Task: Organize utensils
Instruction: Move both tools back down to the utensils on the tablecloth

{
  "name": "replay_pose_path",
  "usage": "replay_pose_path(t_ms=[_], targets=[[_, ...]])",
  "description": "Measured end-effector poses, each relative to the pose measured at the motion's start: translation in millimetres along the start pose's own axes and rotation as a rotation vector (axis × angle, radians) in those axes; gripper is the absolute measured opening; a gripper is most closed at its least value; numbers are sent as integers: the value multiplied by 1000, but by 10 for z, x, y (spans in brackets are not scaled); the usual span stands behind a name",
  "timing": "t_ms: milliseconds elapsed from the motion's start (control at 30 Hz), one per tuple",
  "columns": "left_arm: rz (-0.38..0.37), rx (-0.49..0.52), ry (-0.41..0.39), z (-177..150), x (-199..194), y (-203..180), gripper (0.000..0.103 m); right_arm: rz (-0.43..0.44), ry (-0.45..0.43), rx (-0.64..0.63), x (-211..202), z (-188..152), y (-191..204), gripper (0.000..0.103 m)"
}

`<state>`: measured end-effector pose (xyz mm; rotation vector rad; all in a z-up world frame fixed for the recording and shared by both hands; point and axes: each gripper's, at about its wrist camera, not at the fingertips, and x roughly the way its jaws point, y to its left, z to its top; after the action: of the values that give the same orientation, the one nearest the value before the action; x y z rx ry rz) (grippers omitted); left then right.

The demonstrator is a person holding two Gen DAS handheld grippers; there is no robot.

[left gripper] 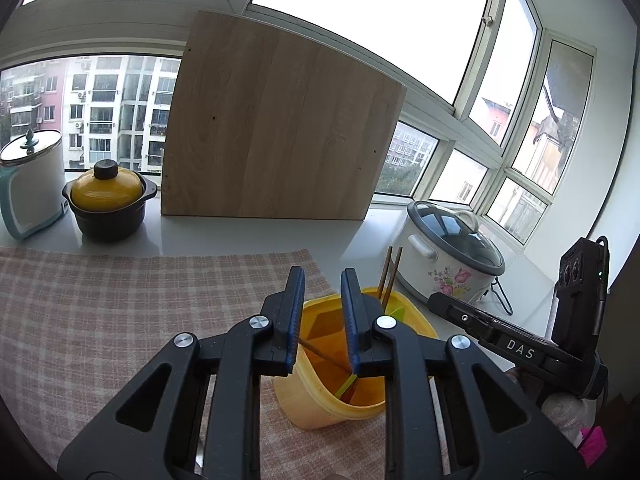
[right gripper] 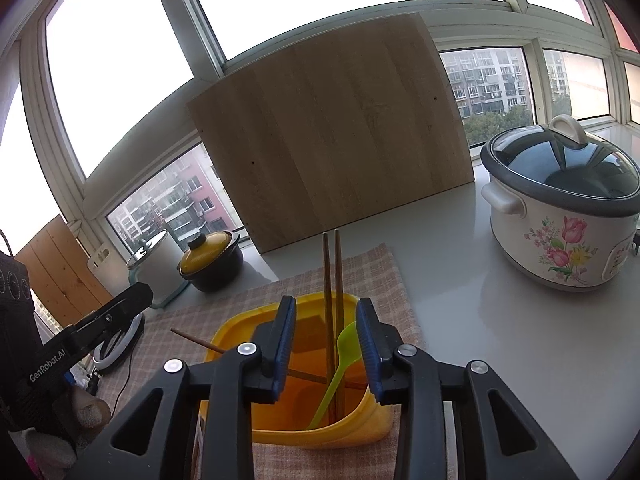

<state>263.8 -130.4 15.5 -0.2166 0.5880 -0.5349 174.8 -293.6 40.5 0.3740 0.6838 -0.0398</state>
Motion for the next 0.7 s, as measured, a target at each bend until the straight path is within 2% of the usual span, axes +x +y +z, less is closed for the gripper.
replay_pose_path(t_ms=[133, 200, 233, 267, 533, 700], targets=[[43, 4, 53, -34, -150, 229, 18, 31, 20, -23, -110, -145, 81, 34], [68, 4, 90, -85, -228, 378, 27, 38, 35, -54, -159, -230, 163, 34], [79, 7, 103, -115, -272, 464, 34, 47, 48, -66, -178, -270, 207, 34], [100, 10, 116, -147, -307, 545, 35, 58, 62, -76, -192, -310, 250, 34], [197, -4, 258, -524, -566, 1126, 35, 129, 208, -129, -131, -639, 583, 34], [227, -43, 330, -780, -694, 1393, 35, 108, 260, -169, -46, -859, 770, 34]])
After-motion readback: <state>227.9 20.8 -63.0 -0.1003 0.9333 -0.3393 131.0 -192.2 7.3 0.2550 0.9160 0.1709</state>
